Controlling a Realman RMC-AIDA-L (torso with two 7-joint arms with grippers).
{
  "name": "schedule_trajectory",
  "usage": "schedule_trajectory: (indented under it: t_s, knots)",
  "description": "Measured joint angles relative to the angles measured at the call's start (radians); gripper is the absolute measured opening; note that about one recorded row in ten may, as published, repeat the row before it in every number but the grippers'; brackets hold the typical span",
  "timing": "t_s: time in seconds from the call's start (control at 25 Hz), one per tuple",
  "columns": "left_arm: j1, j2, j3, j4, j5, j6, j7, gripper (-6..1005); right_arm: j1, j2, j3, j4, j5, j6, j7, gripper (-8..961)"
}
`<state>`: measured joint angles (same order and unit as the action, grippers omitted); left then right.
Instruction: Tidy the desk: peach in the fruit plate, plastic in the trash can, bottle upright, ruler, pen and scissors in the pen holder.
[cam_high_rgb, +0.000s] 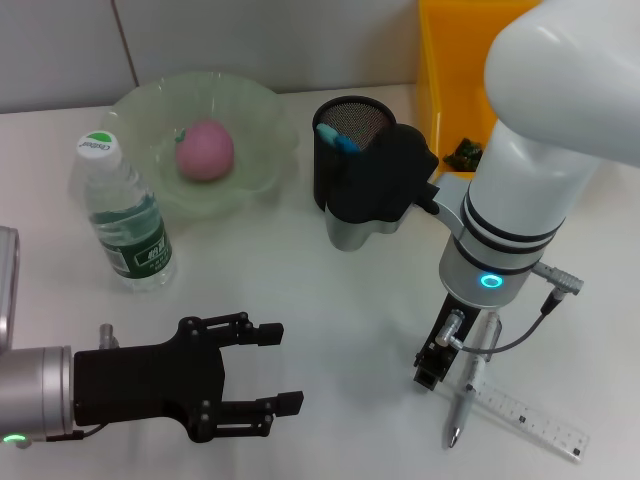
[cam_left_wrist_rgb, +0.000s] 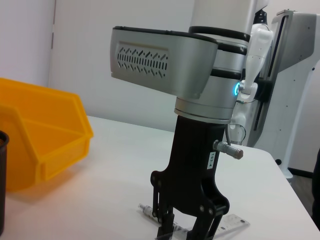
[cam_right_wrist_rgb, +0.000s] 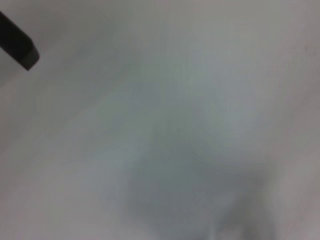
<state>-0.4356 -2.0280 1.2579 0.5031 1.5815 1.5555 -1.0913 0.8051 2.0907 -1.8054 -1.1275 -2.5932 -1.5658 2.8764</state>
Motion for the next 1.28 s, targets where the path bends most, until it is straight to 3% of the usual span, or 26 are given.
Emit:
schedule_trajectory:
  t_s: [0.12, 0.48, 0.92, 1.12, 1.28]
  knots:
    - [0.000, 0.000, 0.000, 0.000, 0.000, 0.000, -0.001, 776, 0.000, 0.000, 0.000, -0.001, 0.000, -0.002, 0.001, 414]
    - [0.000, -0.001, 0.000, 0.000, -0.001, 0.000, -0.005, 776, -0.015, -0.006, 0.024, -0.076, -0.005, -0.020, 0.008, 386]
    - [-0.005, -0.003, 0.000, 0.002, -0.001, -0.001, -0.008, 776, -0.079, -0.011, 0.321, -0.395, -0.067, -0.029, -0.042, 384]
    - [-0.008, -0.006, 0.000, 0.002, -0.001, -0.001, -0.008, 776, -0.133, -0.010, 0.431, -0.539, -0.052, 0.095, -0.068, 384]
    - [-0.008, -0.007, 0.000, 0.002, -0.001, -0.001, -0.008, 776, -0.210, -0.009, 0.428, -0.586, -0.022, 0.336, -0.098, 383]
